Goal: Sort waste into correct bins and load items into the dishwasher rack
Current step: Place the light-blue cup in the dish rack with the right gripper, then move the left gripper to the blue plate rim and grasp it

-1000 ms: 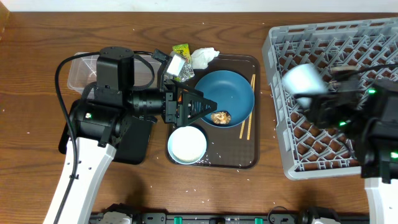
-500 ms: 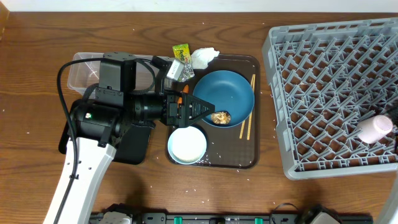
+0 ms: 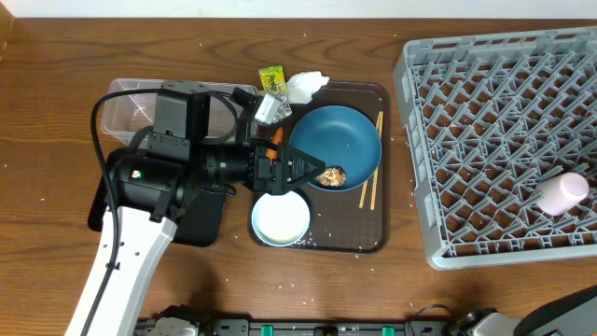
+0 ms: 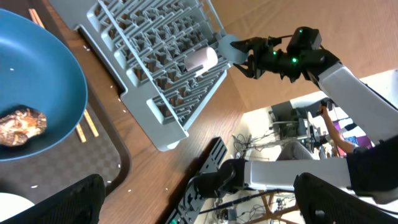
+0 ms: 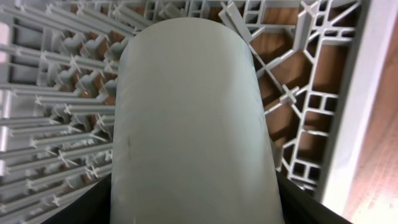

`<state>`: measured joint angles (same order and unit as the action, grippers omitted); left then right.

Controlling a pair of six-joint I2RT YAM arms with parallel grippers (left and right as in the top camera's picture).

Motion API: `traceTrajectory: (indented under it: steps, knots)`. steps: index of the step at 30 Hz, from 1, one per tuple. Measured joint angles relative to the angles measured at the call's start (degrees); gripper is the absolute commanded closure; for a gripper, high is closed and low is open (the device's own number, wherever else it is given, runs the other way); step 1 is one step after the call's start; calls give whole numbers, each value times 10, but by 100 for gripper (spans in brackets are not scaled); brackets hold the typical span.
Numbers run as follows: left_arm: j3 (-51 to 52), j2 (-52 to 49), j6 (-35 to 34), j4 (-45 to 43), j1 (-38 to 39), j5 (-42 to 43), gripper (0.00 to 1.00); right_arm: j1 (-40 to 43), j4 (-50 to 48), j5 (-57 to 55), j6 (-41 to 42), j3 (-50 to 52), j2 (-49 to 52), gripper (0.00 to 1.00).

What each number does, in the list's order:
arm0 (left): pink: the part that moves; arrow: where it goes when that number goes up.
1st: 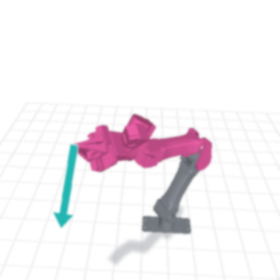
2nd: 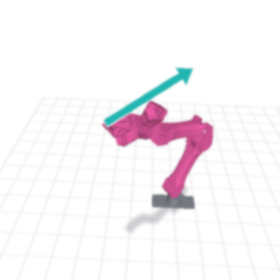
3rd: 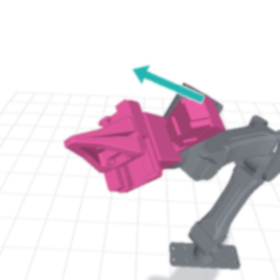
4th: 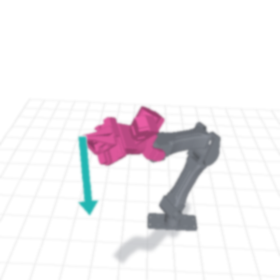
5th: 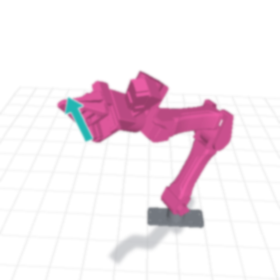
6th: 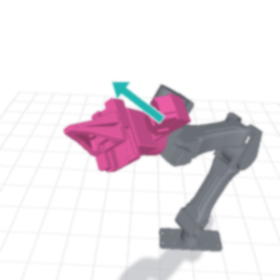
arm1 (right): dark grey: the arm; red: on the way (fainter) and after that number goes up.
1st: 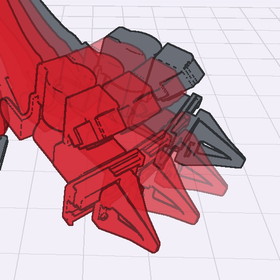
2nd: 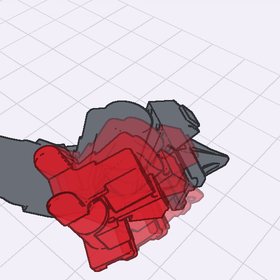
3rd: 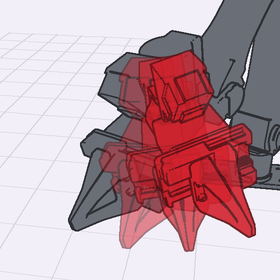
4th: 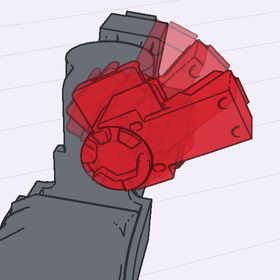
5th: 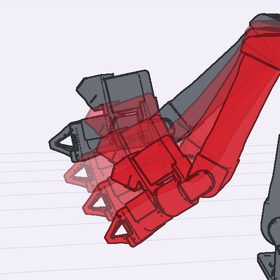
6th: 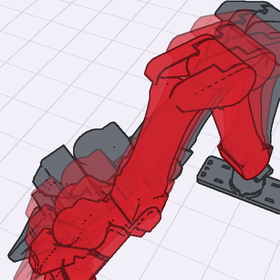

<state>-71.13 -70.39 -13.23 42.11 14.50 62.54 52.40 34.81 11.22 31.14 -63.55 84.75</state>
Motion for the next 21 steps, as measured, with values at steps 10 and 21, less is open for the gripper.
traceTrajectory:
  steps: [10,21]
  knots:
    - [0,0,0,1,25,-29,2,25,-14,90,30,-1,14,1]
    - [0,0,0,-17,29,-30,5,-37,9,237,22,-38,-82,1]
